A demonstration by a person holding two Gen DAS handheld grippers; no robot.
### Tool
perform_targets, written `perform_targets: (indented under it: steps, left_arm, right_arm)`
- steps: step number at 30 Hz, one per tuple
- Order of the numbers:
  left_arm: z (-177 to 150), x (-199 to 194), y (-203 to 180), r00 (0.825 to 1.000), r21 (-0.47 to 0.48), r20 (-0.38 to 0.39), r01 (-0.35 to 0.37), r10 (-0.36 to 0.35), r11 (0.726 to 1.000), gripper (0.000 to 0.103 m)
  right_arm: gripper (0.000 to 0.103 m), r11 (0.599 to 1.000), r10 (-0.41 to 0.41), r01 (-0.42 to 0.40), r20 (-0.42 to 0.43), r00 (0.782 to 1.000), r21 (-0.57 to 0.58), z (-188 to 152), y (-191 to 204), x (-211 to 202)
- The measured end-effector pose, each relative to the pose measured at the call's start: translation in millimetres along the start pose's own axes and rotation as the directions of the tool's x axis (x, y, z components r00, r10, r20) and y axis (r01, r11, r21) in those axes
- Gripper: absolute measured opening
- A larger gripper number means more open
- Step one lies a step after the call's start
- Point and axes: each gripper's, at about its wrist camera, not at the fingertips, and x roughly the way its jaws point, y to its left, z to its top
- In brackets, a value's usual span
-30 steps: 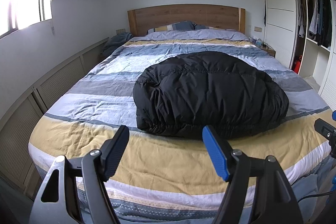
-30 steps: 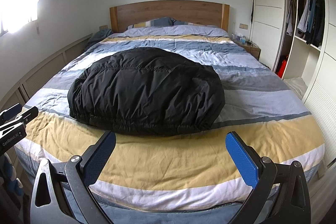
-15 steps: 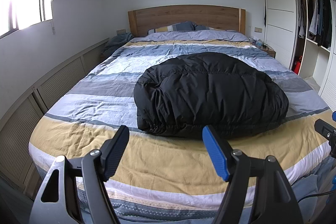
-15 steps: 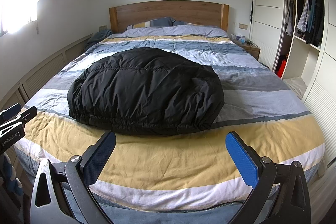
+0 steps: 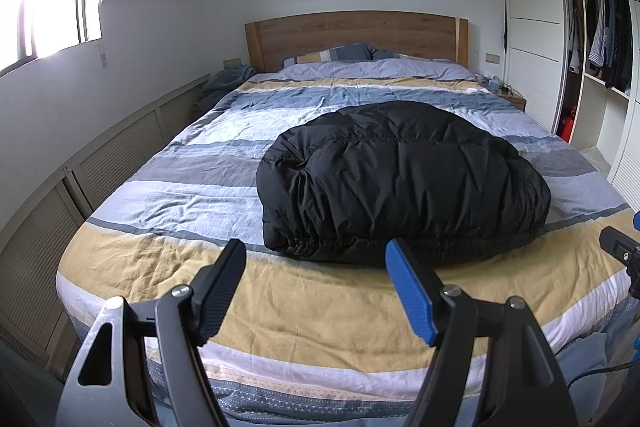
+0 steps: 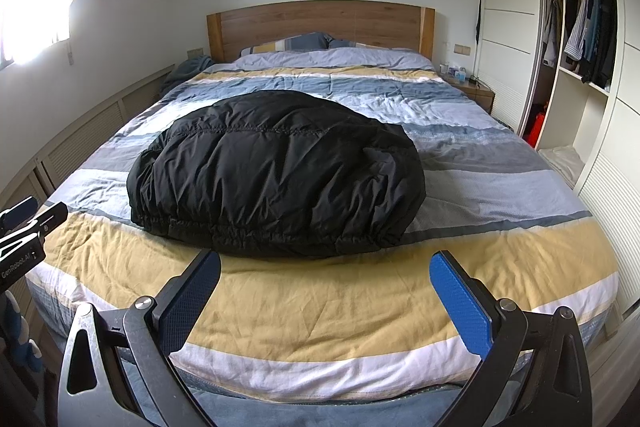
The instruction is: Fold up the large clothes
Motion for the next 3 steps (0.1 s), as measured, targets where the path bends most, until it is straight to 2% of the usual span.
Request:
perform_targets:
  steps: [3]
  left_arm:
    - [0.5,-0.4,1.3,1.0,-0.003,-0.001,0.003,-0.003,1.0,0.071]
  right_arm:
    - [0.103,1.0,0.0,0.0,0.0,1.0,0.0,0.1,-0.1,0.0]
